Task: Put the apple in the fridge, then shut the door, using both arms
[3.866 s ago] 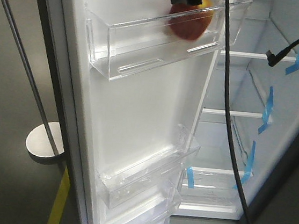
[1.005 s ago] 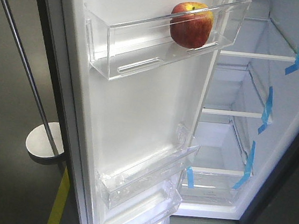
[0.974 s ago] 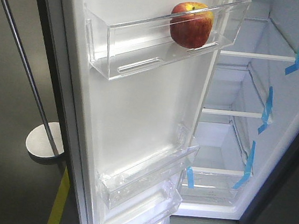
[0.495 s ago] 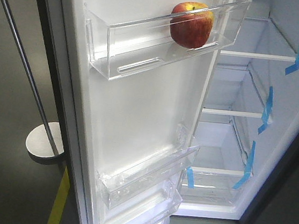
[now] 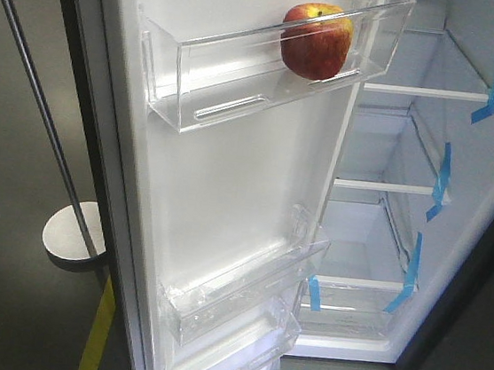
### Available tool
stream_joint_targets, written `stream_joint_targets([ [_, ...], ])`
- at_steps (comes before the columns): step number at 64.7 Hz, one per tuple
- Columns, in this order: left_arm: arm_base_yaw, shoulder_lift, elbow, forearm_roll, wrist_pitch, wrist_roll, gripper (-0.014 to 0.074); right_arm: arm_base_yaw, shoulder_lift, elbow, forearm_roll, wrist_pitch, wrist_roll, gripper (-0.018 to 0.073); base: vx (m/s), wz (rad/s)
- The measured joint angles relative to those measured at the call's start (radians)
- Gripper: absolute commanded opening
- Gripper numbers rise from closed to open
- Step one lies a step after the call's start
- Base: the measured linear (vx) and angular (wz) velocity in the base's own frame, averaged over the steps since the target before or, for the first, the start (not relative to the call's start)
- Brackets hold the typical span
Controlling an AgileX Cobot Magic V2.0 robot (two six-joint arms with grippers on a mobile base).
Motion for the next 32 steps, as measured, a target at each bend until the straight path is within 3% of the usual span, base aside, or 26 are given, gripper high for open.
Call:
stream_joint_targets([
  [13,0.000,0.025,0.000,0.000,0.023,0.038,0.0732,0.000,0.000,0.000,0.000,0.000,0.000,0.0545,0.00,0.00],
  [24,0.000,0.044,0.000,-0.001,0.037,0.024,0.0711,0.000,0.000,0.000,0.000,0.000,0.001,0.0545,0.00,0.00],
  [32,0.000,0.058,0.000,-0.002,0.007,-0.062,0.0669,0.000,0.000,0.000,0.000,0.000,0.001,0.0545,0.00,0.00],
])
